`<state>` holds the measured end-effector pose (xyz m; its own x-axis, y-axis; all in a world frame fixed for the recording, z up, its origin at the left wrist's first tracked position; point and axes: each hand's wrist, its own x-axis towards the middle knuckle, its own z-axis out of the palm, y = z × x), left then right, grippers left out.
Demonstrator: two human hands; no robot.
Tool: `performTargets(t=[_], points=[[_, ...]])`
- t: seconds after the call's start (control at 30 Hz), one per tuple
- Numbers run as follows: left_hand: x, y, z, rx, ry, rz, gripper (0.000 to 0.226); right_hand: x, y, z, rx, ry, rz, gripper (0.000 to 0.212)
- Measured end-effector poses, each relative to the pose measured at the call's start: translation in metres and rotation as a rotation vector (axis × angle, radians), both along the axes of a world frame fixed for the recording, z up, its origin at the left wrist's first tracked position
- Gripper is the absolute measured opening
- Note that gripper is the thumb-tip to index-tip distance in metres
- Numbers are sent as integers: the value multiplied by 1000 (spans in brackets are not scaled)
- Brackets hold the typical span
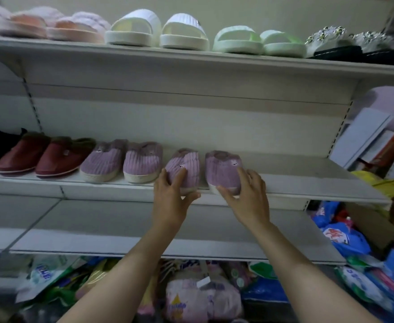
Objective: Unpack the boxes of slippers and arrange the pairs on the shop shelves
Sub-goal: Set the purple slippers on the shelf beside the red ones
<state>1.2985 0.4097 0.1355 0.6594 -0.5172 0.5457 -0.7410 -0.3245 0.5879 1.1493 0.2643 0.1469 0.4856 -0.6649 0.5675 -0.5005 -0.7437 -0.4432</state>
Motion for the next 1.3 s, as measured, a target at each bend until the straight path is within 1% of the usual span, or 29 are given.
performTargets(t=[0.03,0.1,0.27,0.37,0.57,0.67,0.8,0.87,0.93,1.0,1.07,1.2,1.3], points=[[0,-3,-1,-4,2,16,71,-1,2,-6,-36,17,23,94],[1,-10,-1,1,5,39,69,1,1,-10,-69,34,29,97],[11,-29,5,43,18,71,69,18,-18,1,-7,132,69,83],[14,-39,7,80,15,104,68,25,-30,2,10,154,91,81],[14,-46,2,92,-19,149,66,29,-40,-4,-35,161,106,76],[14,-43,6,124,1,136,68,28,-35,0,-35,211,86,77],[15,-30,19,172,35,100,77,24,-26,19,-28,323,45,77],[19,-12,28,189,15,79,75,24,-16,33,-58,342,10,73],[28,14,38,212,-45,55,68,26,-3,47,-87,339,8,72],[37,47,52,224,-69,53,65,31,21,64,-77,370,38,61],[45,87,68,251,-95,66,66,38,51,79,-68,370,96,51],[60,183,91,246,-155,88,69,61,133,98,-78,317,249,56],[69,260,99,248,-190,119,67,79,204,103,-96,267,292,57]])
